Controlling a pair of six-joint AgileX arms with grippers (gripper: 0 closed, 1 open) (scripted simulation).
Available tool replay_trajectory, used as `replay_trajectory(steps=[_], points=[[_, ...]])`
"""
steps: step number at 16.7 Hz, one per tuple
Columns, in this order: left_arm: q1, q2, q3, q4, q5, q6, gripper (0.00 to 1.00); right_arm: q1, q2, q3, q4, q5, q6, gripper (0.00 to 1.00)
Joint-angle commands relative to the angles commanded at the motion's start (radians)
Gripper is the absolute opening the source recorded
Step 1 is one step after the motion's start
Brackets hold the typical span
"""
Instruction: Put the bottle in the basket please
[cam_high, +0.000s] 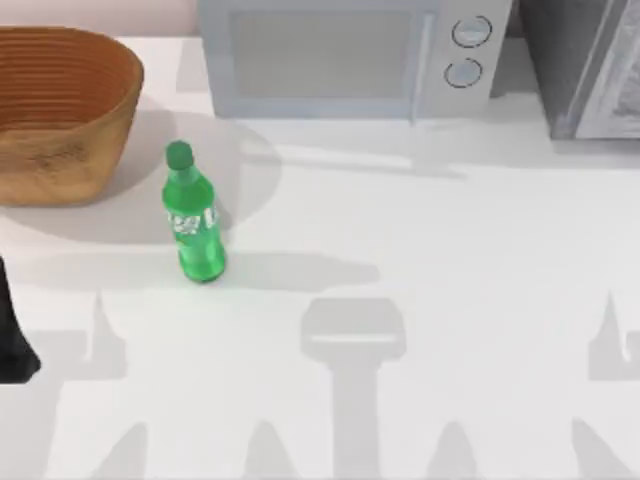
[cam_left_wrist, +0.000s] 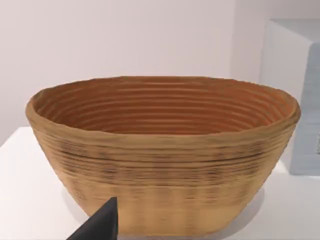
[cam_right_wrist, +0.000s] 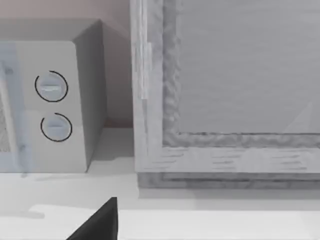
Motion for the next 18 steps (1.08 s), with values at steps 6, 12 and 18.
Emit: replay_trajectory(steps=[6,12,18], points=[[-0.003,0.104,0.027,0.101,0.069,0.009,1.0,0.0,0.0,0.0,0.0,0.0,0.0,1.0],[0.002,0.575,0.109,0.485,0.283,0.043,1.0,0.0,0.0,0.0,0.0,0.0,0.0,1.0],[0.008,1.268,0.197,0.962,0.517,0.079,1.0,0.0,0.0,0.0,0.0,0.0,0.0,1.0]])
